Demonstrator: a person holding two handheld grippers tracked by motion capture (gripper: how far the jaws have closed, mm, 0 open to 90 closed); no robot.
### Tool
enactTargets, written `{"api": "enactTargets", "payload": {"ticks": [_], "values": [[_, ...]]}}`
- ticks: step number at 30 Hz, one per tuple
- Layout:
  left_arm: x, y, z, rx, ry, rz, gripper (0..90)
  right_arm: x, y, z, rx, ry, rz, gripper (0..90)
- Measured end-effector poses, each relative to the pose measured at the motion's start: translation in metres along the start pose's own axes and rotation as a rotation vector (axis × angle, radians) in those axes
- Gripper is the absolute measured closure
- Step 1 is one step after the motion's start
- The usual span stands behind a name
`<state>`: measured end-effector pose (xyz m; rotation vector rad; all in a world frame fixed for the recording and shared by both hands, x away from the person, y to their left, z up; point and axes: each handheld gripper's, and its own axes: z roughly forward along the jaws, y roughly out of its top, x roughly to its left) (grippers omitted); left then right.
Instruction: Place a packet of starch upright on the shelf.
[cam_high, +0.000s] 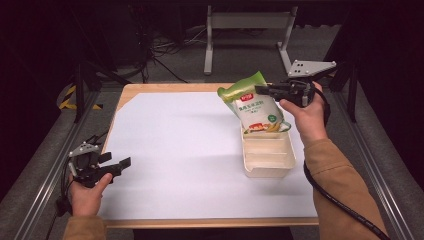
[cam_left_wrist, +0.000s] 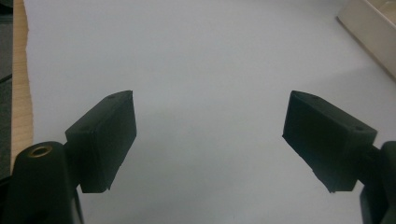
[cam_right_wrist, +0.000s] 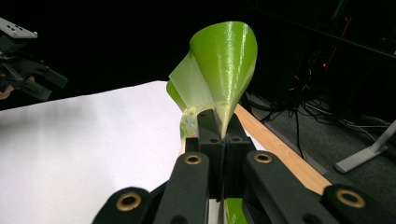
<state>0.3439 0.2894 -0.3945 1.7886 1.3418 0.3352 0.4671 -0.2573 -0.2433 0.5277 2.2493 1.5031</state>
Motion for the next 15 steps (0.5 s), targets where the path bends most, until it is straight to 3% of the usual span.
{"api": "enactTargets", "payload": {"ticks": [15], "values": [[0.0,-0.001,0.003,0.009,-0.002,-0.004,17.9,-0.008,-0.023,0.006,-0.001,0.003,0.031,88.9]]}}
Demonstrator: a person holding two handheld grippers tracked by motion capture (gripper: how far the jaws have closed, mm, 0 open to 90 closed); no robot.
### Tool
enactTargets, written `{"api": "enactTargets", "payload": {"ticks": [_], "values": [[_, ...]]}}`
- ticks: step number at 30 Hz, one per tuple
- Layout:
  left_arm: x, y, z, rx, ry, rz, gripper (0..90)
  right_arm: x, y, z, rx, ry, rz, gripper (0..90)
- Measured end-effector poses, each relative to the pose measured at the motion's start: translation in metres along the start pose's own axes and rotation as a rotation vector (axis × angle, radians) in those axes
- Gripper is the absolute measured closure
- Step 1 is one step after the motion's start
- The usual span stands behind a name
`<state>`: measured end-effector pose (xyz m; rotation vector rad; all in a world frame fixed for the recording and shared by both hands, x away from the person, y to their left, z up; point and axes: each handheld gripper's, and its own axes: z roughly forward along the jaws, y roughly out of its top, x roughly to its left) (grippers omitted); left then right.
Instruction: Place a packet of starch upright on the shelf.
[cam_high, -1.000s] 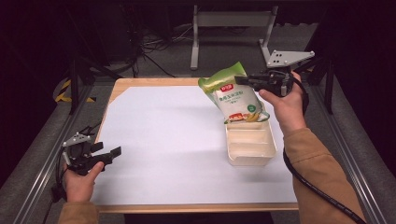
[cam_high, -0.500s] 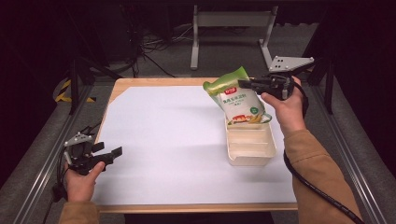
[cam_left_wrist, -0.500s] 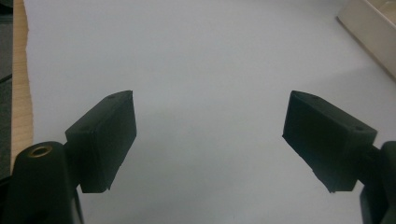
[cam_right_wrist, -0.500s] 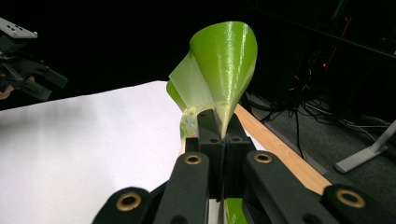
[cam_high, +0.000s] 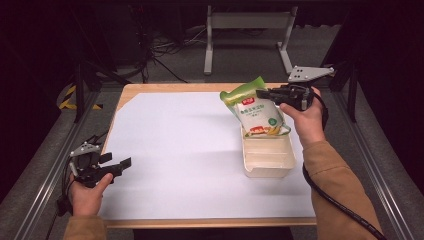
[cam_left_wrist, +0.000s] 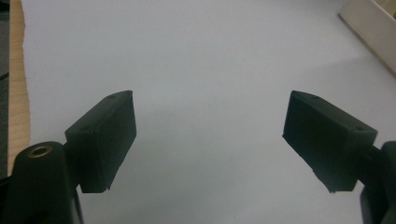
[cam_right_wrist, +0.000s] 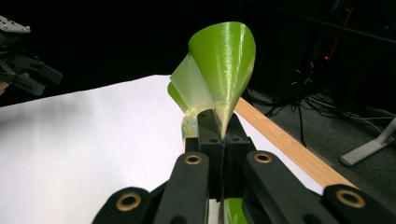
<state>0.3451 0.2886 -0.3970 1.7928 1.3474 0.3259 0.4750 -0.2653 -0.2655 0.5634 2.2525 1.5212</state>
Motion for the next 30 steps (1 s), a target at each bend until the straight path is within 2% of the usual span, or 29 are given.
{"api": "enactTargets", "payload": {"ticks": [14,18,21,24,30], "values": [[0.001,-0.001,0.001,0.012,0.001,0.001,17.8,-0.002,-0.029,0.013,-0.029,0.027,0.034,88.8],[0.001,-0.001,0.002,0.014,0.0,0.001,17.8,-0.003,-0.033,0.012,-0.036,0.027,0.043,88.8],[0.002,-0.001,0.002,0.017,-0.001,0.001,17.7,-0.005,-0.039,0.01,-0.019,0.025,0.048,88.7],[0.002,-0.001,0.003,0.016,0.003,0.0,17.7,-0.006,-0.044,0.008,-0.032,0.029,0.059,88.6],[0.001,-0.001,0.004,0.015,-0.001,0.001,17.7,-0.005,-0.052,0.001,-0.004,0.024,0.066,88.2]]}}
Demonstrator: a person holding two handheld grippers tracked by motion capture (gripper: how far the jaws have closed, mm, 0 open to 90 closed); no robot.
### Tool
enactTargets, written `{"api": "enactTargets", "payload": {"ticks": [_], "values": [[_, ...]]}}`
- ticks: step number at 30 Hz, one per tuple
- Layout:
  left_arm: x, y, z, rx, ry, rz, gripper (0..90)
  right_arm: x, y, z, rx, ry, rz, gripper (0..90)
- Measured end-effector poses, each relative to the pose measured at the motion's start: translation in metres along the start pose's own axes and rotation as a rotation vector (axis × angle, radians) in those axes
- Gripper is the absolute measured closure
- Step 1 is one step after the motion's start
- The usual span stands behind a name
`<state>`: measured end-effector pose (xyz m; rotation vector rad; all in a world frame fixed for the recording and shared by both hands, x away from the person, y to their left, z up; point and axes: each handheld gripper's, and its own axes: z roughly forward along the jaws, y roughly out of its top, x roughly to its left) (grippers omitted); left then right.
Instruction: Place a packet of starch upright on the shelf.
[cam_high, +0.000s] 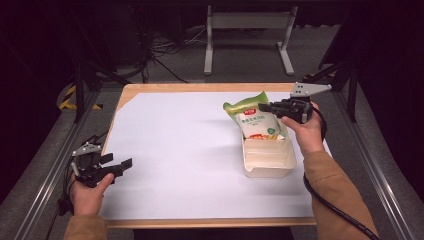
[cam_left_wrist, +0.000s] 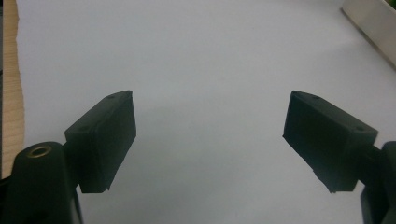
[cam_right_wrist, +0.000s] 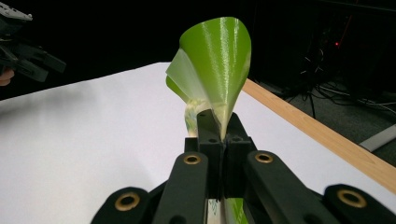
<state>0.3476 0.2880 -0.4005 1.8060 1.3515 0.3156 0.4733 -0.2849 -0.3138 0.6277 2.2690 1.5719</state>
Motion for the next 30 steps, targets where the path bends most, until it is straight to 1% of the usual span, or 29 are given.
{"api": "enactTargets", "payload": {"ticks": [5,8,13,16,17,22,30], "values": [[0.0,0.0,0.001,0.008,0.0,0.003,17.7,-0.001,-0.012,-0.013,0.003,-0.017,0.031,88.0],[-0.001,0.0,0.002,0.01,-0.002,0.003,17.7,-0.003,-0.021,-0.023,-0.005,-0.03,0.058,87.9],[-0.002,0.0,0.004,0.017,0.0,0.008,17.7,-0.004,-0.033,-0.035,0.002,-0.047,0.078,87.5],[-0.003,0.0,0.006,0.021,-0.002,0.009,17.6,-0.004,-0.039,-0.041,0.015,-0.063,0.085,87.4],[-0.003,0.0,0.006,0.023,0.002,0.009,17.6,-0.005,-0.041,-0.042,0.018,-0.067,0.088,87.3],[-0.003,0.0,0.007,0.023,-0.005,0.012,17.6,-0.004,-0.046,-0.047,0.026,-0.077,0.093,87.1],[-0.002,0.0,0.007,0.028,-0.004,0.009,17.6,-0.002,-0.045,-0.047,0.042,-0.094,0.089,85.1]]}}
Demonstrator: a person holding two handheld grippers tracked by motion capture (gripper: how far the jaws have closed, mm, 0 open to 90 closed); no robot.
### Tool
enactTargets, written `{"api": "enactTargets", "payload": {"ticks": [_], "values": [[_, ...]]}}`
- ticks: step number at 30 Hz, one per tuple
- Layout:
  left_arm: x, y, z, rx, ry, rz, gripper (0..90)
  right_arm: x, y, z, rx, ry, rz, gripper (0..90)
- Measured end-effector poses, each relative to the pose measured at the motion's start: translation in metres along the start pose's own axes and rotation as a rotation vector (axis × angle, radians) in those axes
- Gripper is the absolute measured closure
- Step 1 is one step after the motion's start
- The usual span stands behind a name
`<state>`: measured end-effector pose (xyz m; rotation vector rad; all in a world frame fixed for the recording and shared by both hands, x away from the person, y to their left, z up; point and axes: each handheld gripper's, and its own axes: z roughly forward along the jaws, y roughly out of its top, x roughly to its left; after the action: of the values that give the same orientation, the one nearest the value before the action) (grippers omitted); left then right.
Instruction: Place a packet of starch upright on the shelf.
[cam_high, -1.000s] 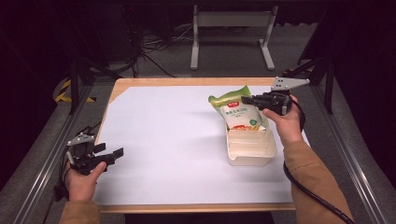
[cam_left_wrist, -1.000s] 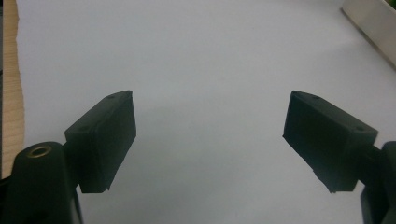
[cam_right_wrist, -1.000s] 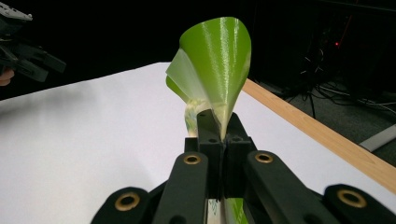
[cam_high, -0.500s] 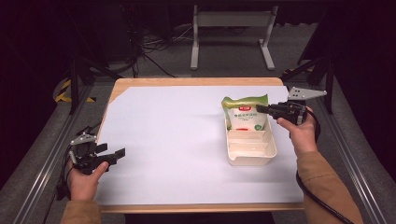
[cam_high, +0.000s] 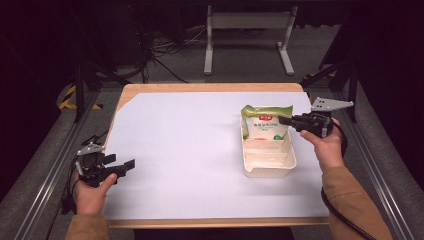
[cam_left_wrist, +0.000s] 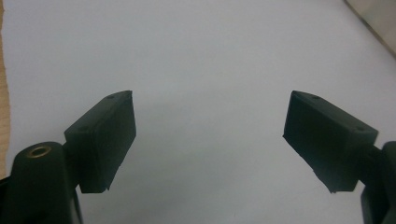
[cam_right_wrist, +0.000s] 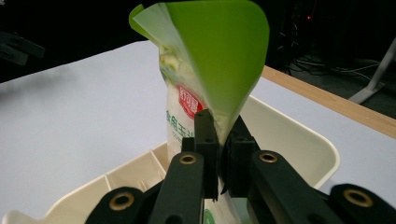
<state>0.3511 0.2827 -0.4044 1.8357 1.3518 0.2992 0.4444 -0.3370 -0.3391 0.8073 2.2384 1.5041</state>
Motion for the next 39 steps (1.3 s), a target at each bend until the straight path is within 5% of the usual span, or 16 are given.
{"api": "enactTargets", "payload": {"ticks": [4,9,15,24,39], "values": [[0.0,0.0,0.001,0.002,0.0,-0.001,17.5,0.002,0.003,0.001,0.021,-0.029,-0.016,75.1],[-0.001,0.001,0.002,0.001,-0.004,0.006,17.4,0.005,0.008,0.001,0.004,-0.04,0.026,54.1],[-0.002,0.001,0.002,-0.006,-0.011,0.01,17.3,0.006,0.015,-0.004,-0.023,-0.057,0.047,43.7],[-0.003,0.001,0.001,-0.01,-0.019,0.03,16.9,0.012,0.026,-0.015,-0.027,-0.081,0.033,41.1],[-0.006,0.0,0.004,0.001,-0.035,0.048,16.5,0.028,0.04,-0.059,-0.047,-0.135,0.018,39.8]]}}
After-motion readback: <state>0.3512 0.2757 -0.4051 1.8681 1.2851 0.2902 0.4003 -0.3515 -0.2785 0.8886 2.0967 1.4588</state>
